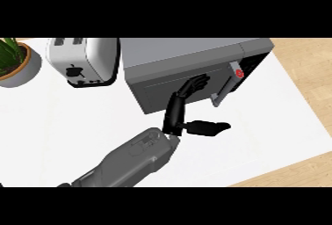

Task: Pick up the milk, place it into the microwave and close the microwave

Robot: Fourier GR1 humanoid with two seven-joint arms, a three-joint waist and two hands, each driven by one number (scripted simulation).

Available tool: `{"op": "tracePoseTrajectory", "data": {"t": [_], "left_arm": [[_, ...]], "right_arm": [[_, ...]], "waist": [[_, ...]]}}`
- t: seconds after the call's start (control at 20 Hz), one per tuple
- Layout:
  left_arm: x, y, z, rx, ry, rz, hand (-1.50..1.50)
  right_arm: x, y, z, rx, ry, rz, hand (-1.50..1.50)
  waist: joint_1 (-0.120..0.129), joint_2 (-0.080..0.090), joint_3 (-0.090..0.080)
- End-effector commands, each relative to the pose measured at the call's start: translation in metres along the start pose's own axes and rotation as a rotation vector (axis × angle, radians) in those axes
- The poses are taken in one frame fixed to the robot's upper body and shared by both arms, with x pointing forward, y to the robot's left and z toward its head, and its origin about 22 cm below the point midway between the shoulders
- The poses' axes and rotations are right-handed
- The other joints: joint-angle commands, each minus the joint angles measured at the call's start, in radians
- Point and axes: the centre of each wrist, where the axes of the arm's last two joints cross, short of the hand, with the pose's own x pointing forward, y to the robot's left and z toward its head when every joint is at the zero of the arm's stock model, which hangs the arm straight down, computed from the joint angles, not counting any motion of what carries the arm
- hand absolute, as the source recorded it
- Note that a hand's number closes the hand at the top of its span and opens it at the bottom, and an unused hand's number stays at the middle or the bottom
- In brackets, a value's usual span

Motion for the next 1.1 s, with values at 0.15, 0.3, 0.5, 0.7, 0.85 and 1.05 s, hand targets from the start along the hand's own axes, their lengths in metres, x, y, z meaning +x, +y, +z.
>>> {"op": "tracePoseTrajectory", "data": {"t": [0.15,0.3,0.5,0.7,0.85,1.05], "left_arm": [[0.012,0.005,-0.027,0.104,-0.012,0.008,-1.5],[0.007,0.008,-0.024,0.106,-0.011,0.016,-1.5],[0.01,0.007,-0.029,0.115,-0.022,0.01,-1.5],[0.01,0.006,-0.029,0.109,-0.036,0.02,-1.5],[0.007,0.005,-0.024,0.092,-0.034,0.028,-1.5],[0.011,0.004,-0.029,0.098,-0.051,0.032,-1.5]], "right_arm": [[0.0,-0.01,-0.011,0.001,-0.014,0.056,1.5],[0.0,-0.013,-0.017,-0.003,-0.023,0.064,1.5],[-0.003,-0.014,-0.022,-0.009,-0.035,0.063,1.5],[-0.006,-0.018,-0.027,-0.015,-0.027,0.074,1.5],[-0.038,0.024,-0.011,-0.097,-0.019,-0.301,-1.5],[-0.048,0.023,-0.013,-0.099,0.01,-0.366,-1.5]], "waist": [[-0.006,0.014,0.002],[0.005,0.02,0.0],[-0.005,0.021,0.004],[0.001,0.024,0.003],[0.013,0.034,0.012],[0.012,0.035,0.007]]}}
